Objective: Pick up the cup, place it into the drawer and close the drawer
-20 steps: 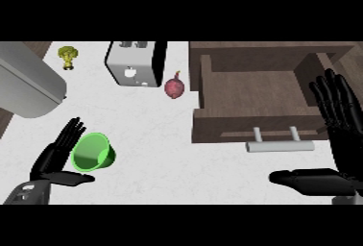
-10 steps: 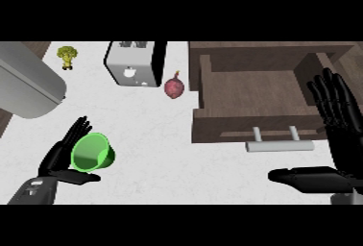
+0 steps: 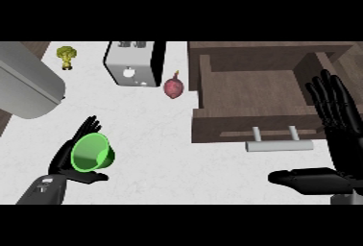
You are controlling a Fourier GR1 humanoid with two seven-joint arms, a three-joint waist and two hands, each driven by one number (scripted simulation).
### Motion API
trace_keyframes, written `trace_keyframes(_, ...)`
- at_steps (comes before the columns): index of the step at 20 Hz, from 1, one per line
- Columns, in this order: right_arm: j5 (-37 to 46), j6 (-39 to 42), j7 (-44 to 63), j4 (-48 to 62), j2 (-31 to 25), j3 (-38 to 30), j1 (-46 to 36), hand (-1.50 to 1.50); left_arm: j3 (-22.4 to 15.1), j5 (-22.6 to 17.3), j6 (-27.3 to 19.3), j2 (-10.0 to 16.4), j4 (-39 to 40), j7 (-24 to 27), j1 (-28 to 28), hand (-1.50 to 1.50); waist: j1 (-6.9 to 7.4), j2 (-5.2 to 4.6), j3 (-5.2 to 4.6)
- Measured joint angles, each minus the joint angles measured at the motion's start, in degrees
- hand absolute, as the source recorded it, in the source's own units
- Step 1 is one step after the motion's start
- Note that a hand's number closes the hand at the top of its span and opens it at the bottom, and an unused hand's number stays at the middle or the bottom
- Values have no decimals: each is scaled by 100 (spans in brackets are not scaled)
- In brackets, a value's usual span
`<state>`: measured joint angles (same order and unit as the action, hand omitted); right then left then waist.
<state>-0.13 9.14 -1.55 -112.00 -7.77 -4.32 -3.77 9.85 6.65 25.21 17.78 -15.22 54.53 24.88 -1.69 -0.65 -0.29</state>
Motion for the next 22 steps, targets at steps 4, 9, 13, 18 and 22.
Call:
trace_keyframes(4,-50,34,17,58,-63,-85,-60,-150,-25,-66,184,-62,-7,-87,96,-150,3,-2,0)
trace_keyframes(9,-69,20,43,63,2,-48,-17,-150,-81,-165,384,-267,-86,-143,101,150,8,4,0)
trace_keyframes(13,-60,41,25,151,-15,-45,-83,-150,-153,-247,657,-353,-172,-273,146,150,25,3,0)
trace_keyframes(18,-59,72,-56,184,-37,-76,-46,-150,-175,-451,981,-467,-277,-447,178,150,25,9,2)
trace_keyframes(22,-56,72,-15,73,-40,-83,70,-150,82,-804,895,-534,-345,-388,183,150,29,16,3)
